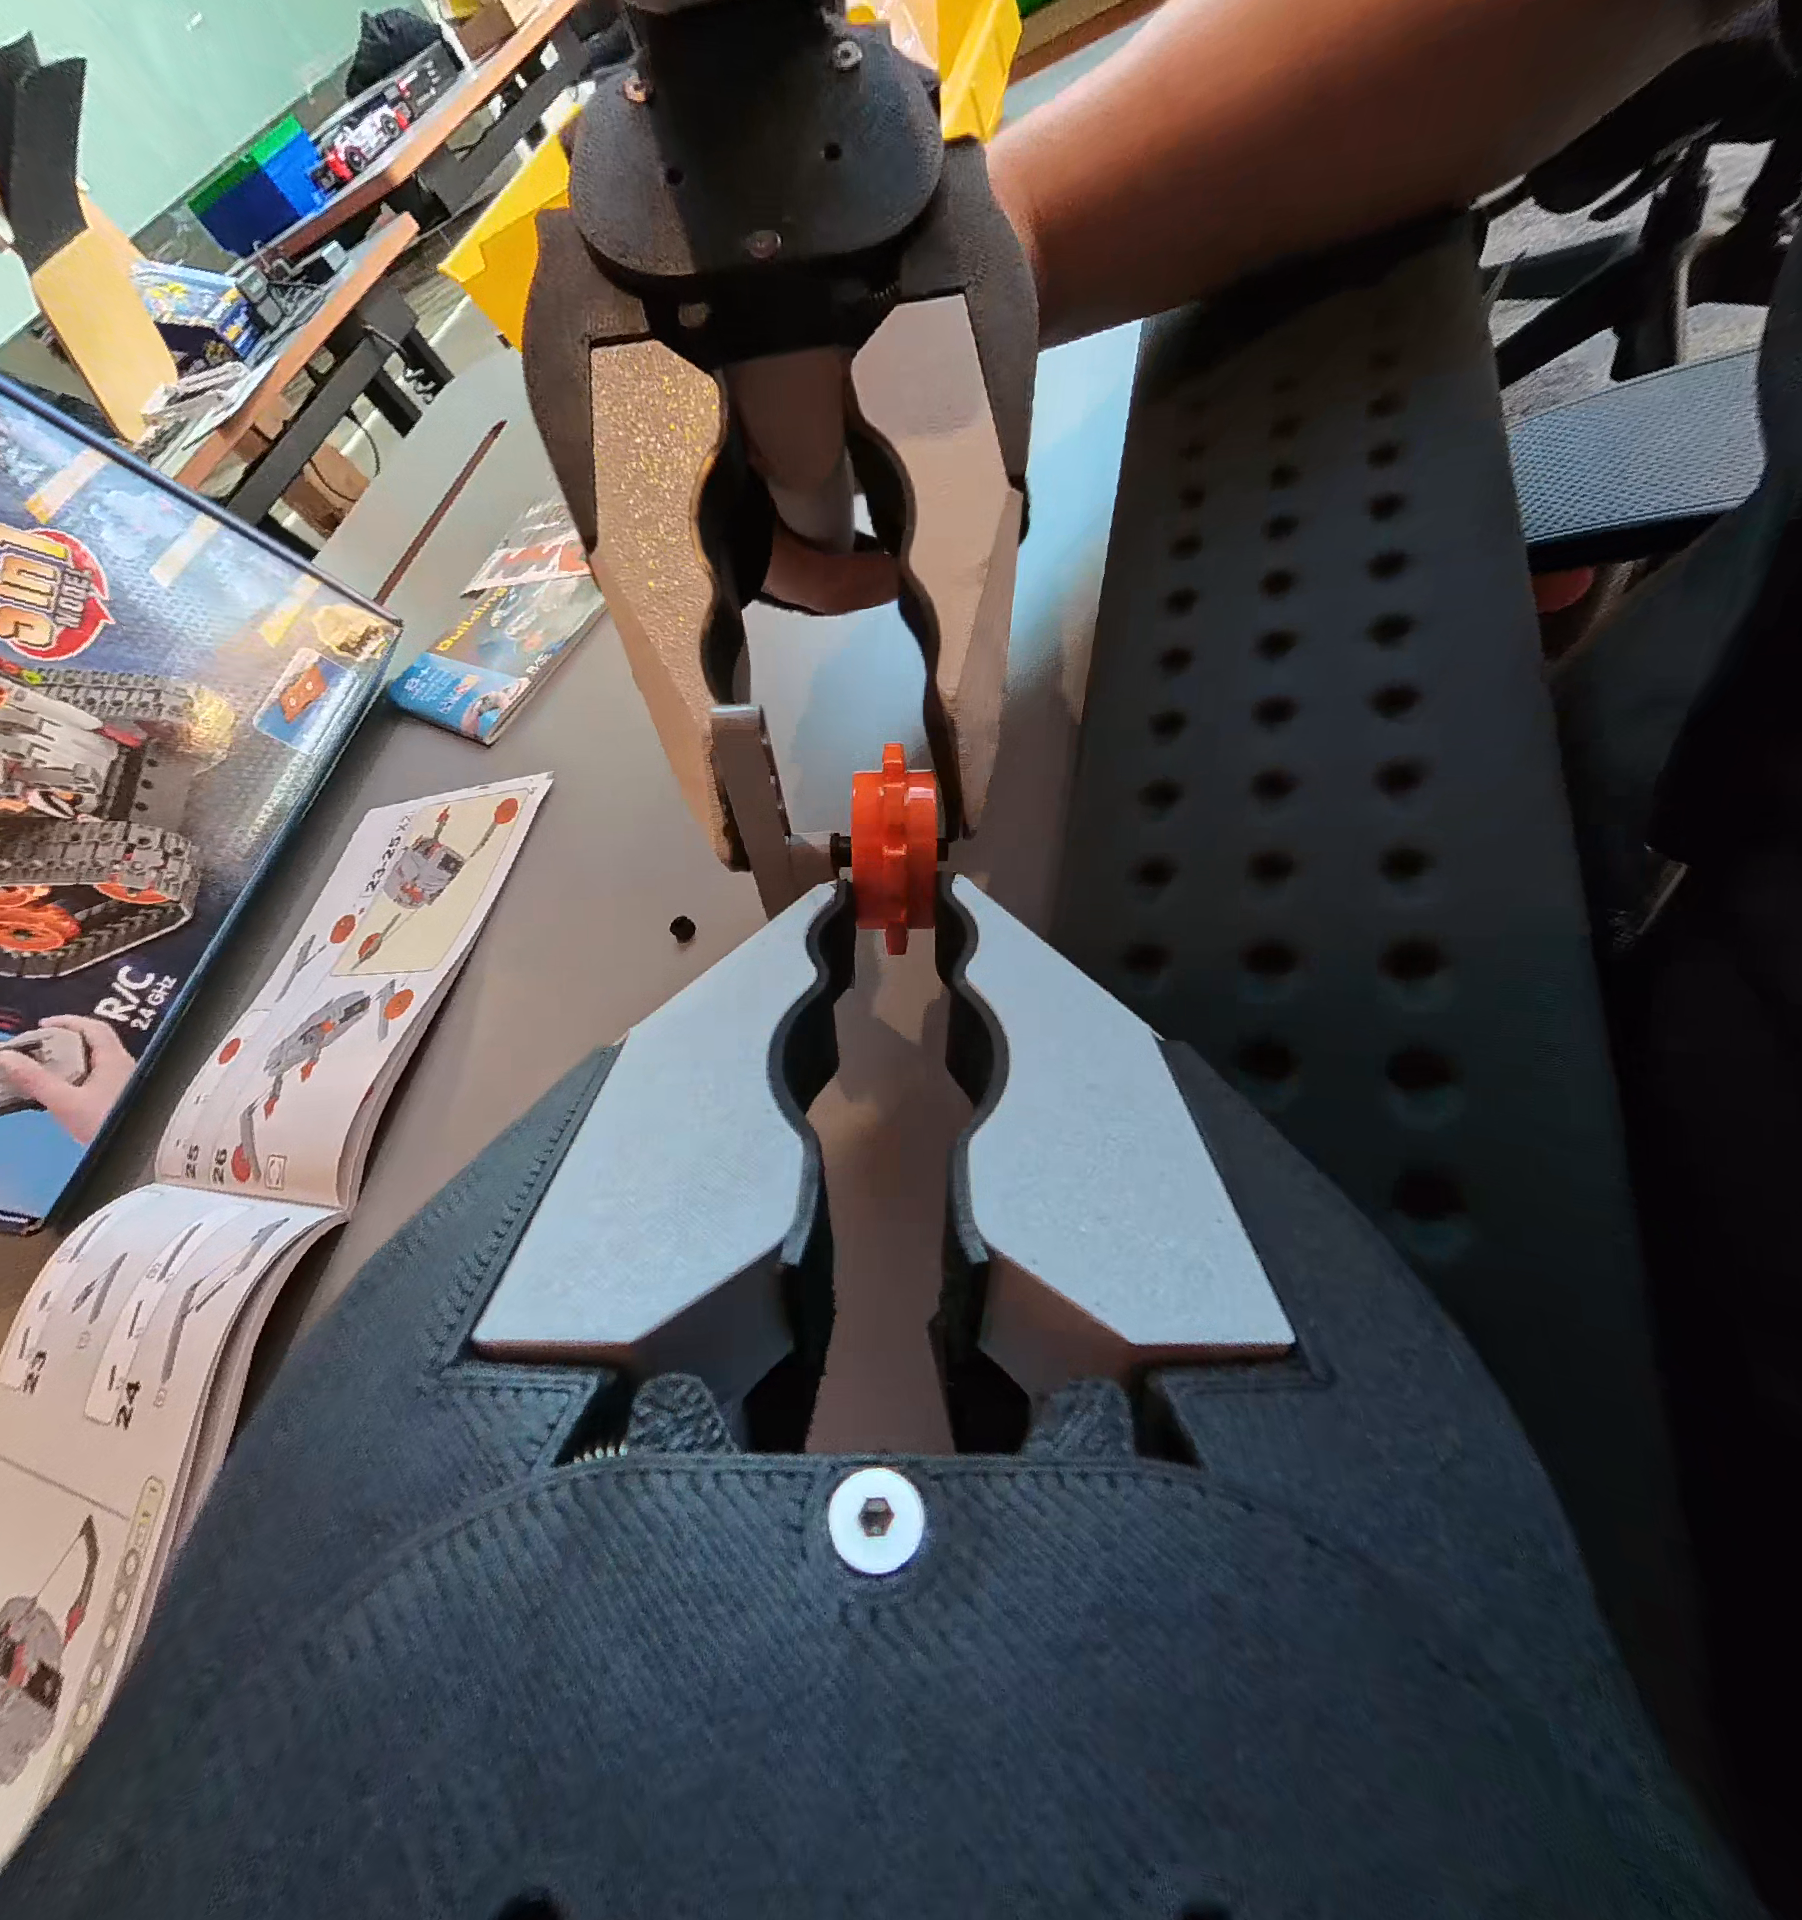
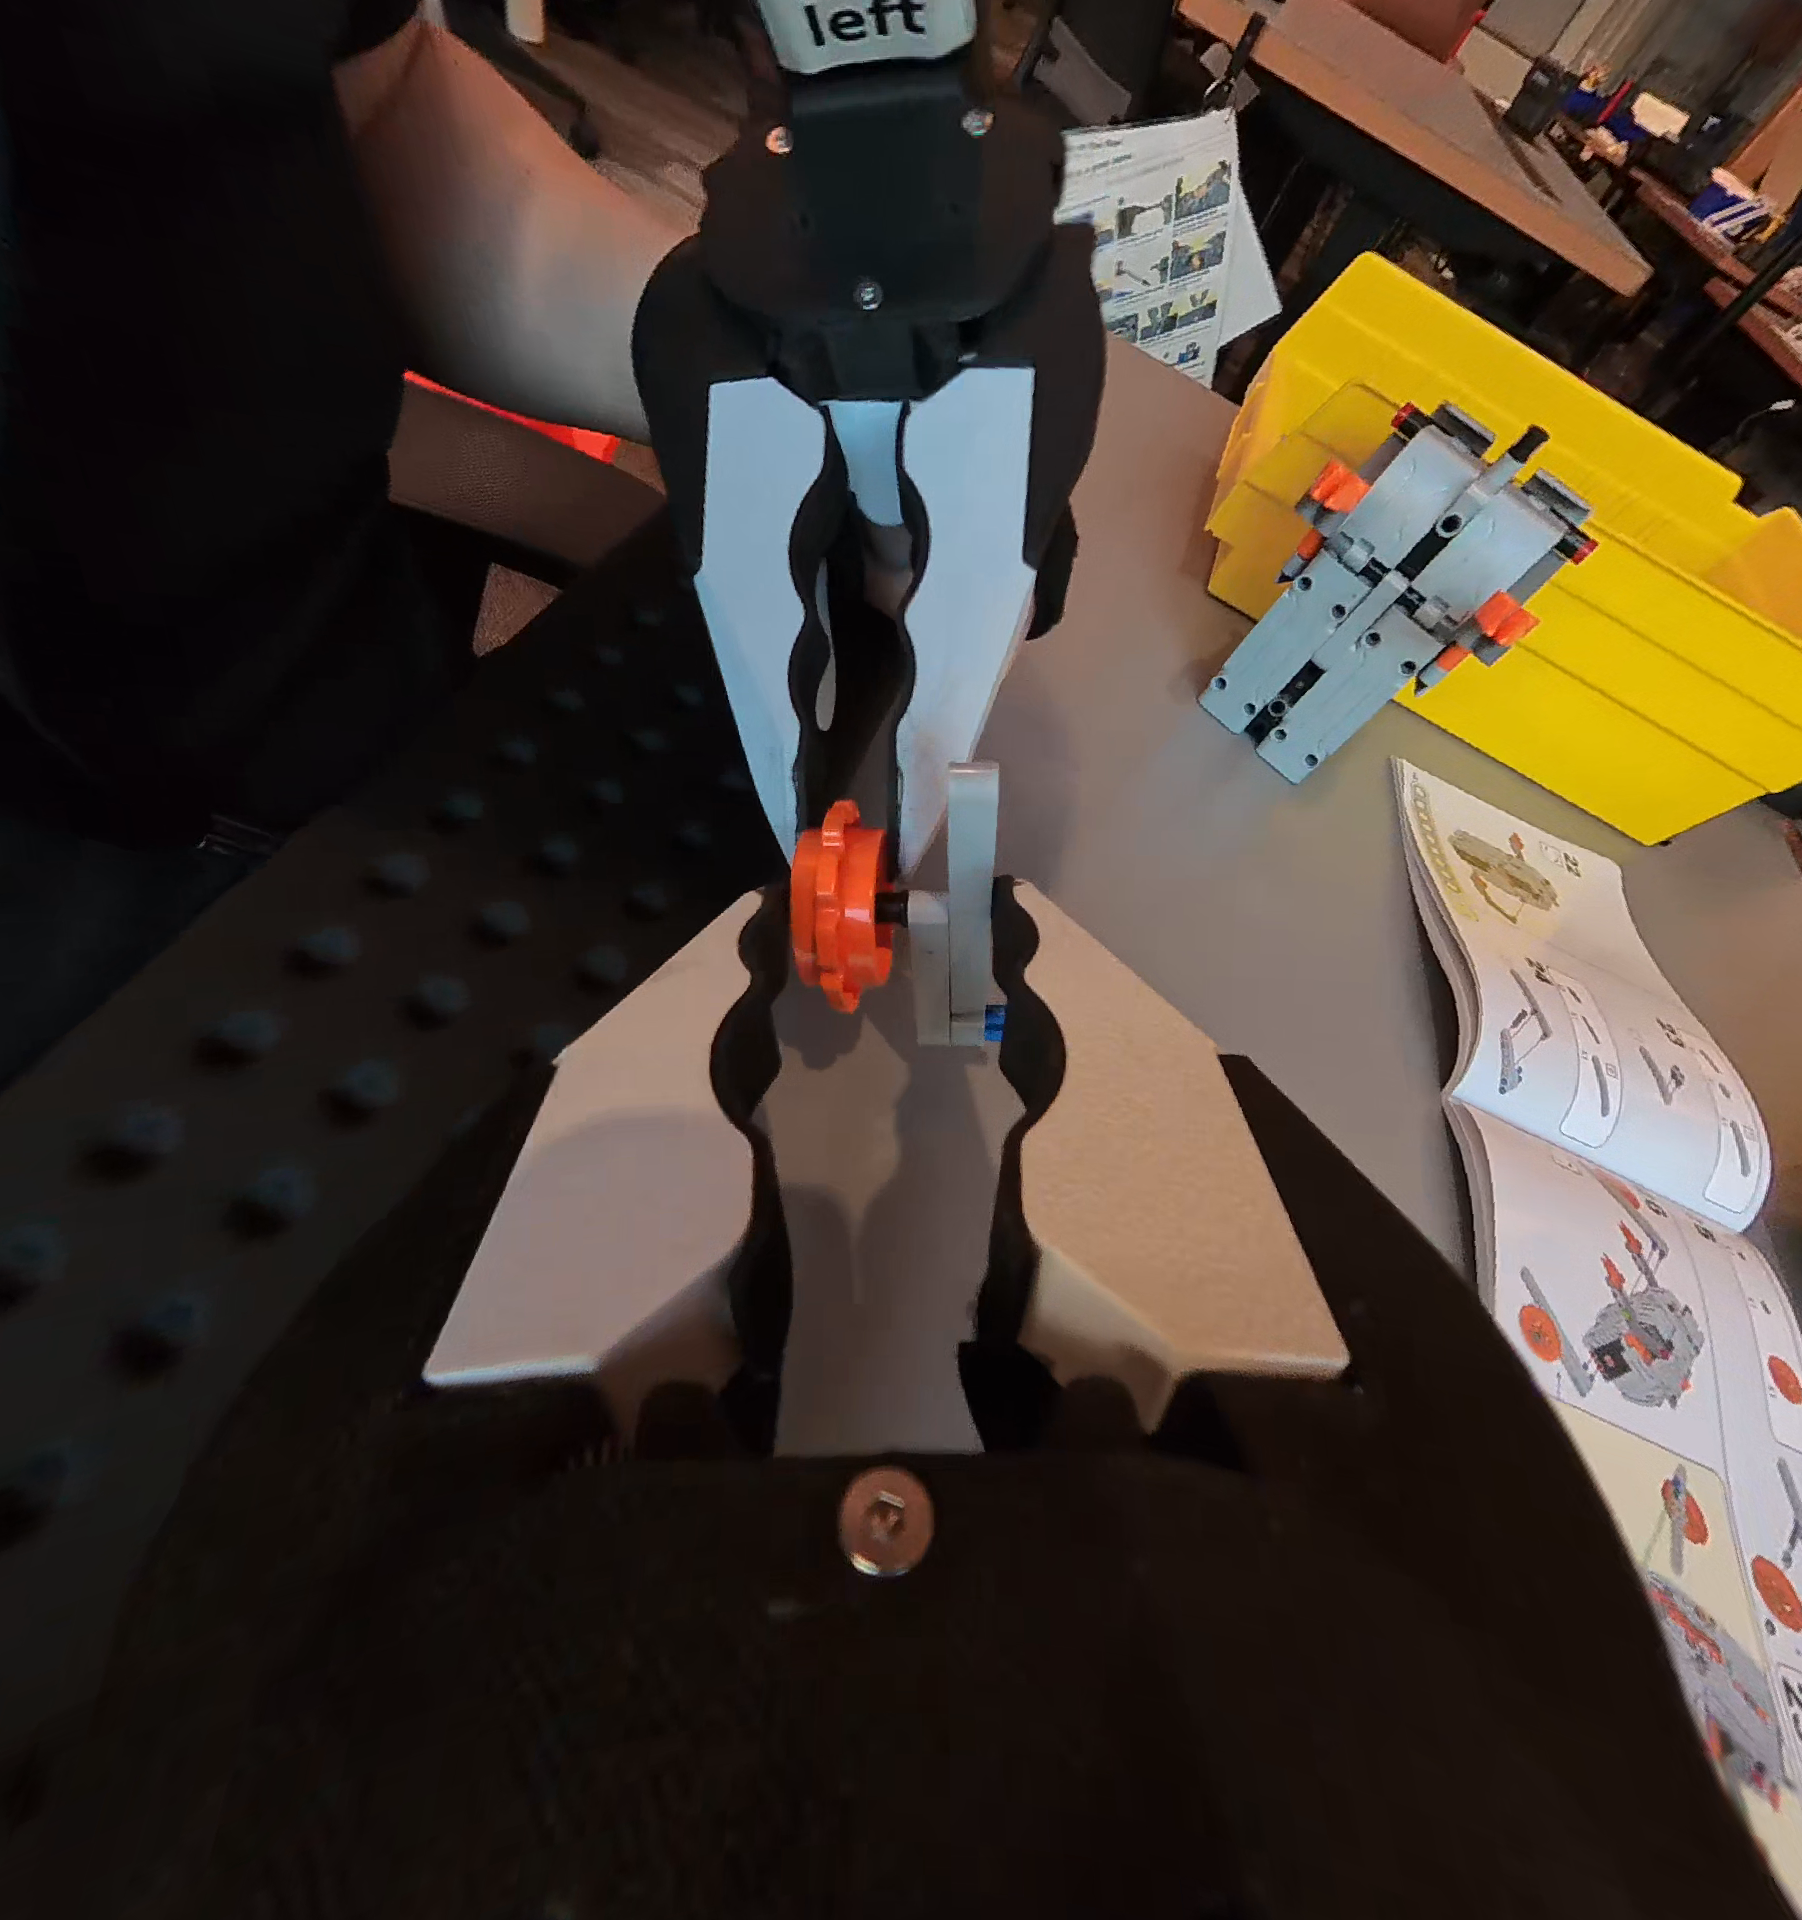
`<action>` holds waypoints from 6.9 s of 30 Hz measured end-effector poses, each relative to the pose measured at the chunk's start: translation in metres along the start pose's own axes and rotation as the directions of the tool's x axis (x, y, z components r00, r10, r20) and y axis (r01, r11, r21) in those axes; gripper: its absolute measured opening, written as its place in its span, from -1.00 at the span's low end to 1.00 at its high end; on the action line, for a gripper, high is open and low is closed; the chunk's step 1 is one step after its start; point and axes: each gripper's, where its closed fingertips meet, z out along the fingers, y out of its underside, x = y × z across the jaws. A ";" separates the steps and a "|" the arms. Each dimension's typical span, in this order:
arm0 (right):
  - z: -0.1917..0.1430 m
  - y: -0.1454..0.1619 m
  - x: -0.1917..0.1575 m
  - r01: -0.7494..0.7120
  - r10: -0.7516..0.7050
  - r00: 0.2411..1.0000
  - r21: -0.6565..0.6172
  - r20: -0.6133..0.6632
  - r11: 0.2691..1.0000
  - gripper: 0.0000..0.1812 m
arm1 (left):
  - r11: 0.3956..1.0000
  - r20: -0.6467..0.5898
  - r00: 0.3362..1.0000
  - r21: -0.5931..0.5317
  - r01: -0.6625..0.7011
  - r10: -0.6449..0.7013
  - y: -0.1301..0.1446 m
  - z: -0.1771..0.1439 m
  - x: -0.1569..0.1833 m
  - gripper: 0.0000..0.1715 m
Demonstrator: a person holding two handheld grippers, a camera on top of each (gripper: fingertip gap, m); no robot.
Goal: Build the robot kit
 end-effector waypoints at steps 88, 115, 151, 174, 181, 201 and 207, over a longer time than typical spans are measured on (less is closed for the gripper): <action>-0.037 -0.003 0.097 -0.078 -0.097 0.640 -0.190 -0.762 0.979 -0.62 | 0.534 0.055 0.557 0.377 0.757 -0.829 -0.022 0.009 -0.094 -0.98; -0.043 0.004 0.096 -0.285 0.243 0.718 0.044 -0.653 0.957 -0.62 | 0.521 -0.023 0.546 0.264 0.811 -0.838 -0.029 0.011 -0.091 -1.00; -0.037 -0.033 0.033 0.101 -0.067 0.951 0.099 -0.301 0.990 -0.61 | 0.990 -0.020 1.000 0.142 -0.008 0.011 -0.072 -0.004 -0.042 -0.61; -0.036 -0.043 0.022 -0.166 0.198 0.975 0.261 -0.100 0.951 -0.62 | 0.971 -0.099 0.986 0.186 0.150 -0.133 -0.073 -0.011 -0.041 -0.47; -0.036 -0.043 0.024 -0.264 0.289 0.956 0.295 -0.045 0.918 -0.62 | 0.951 -0.161 0.966 0.202 0.233 -0.203 -0.071 -0.008 -0.039 -0.58; -0.032 -0.045 0.023 -0.306 0.326 0.945 0.330 -0.006 0.893 -0.58 | 0.882 -0.253 0.907 0.251 0.398 -0.337 -0.074 -0.010 -0.042 -0.60; -0.032 -0.044 0.025 -0.313 0.335 0.942 0.320 -0.016 0.894 -0.59 | 0.868 -0.258 0.898 0.265 0.419 -0.355 -0.075 -0.010 -0.044 -0.60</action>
